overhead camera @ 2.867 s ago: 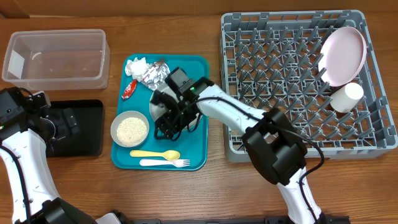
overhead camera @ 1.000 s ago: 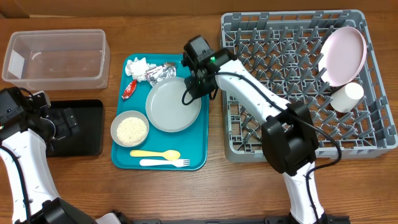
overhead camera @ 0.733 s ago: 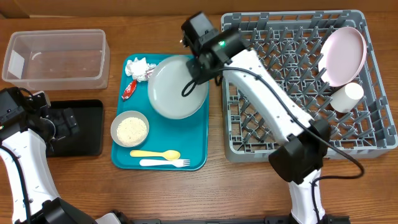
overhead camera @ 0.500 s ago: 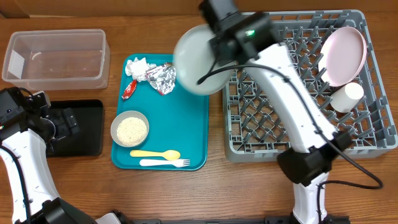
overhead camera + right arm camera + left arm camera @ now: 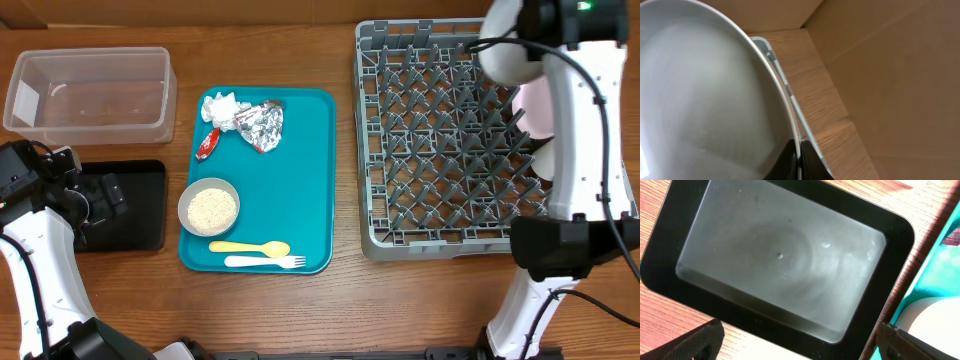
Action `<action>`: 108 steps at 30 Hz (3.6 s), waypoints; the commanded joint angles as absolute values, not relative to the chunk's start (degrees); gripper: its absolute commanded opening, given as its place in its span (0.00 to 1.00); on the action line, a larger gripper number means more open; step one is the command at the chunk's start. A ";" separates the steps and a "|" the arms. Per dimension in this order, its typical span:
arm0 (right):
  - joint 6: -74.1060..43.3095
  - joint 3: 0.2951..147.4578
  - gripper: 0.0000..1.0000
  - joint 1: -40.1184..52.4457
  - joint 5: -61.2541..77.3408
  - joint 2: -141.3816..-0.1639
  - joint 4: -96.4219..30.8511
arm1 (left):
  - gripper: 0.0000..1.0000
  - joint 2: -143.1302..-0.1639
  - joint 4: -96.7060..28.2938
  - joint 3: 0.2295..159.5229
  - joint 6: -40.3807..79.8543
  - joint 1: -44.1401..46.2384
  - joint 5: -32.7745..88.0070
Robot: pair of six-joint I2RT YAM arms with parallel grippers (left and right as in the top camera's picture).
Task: Sort waste into correct bins and load items into the dishwasher rack
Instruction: 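Carry the grey plate into the rack beside the white plate, then return the right gripper to the tray and grasp the yellow spoon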
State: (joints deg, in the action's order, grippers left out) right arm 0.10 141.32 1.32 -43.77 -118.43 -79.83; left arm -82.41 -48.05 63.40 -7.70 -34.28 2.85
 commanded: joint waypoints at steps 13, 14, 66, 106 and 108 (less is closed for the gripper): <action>12.43 137.03 0.04 0.58 -43.38 -116.25 -80.71 | 1.00 -82.61 -47.99 64.66 -8.60 -34.81 3.64; 11.97 135.09 0.04 0.58 -43.55 -115.37 -80.55 | 1.00 -82.61 -47.99 64.66 -8.60 -34.81 3.64; 8.16 115.77 1.00 1.80 -45.80 -109.25 -59.27 | 1.00 -82.61 -47.99 64.66 -8.62 -34.81 3.64; -13.74 114.52 1.00 22.35 26.24 -101.86 -69.12 | 1.00 -82.61 -47.99 64.66 -8.60 -34.81 3.64; -13.30 114.48 1.00 22.39 26.17 -101.95 -70.22 | 1.00 -82.63 -47.99 64.66 -8.60 -34.81 3.64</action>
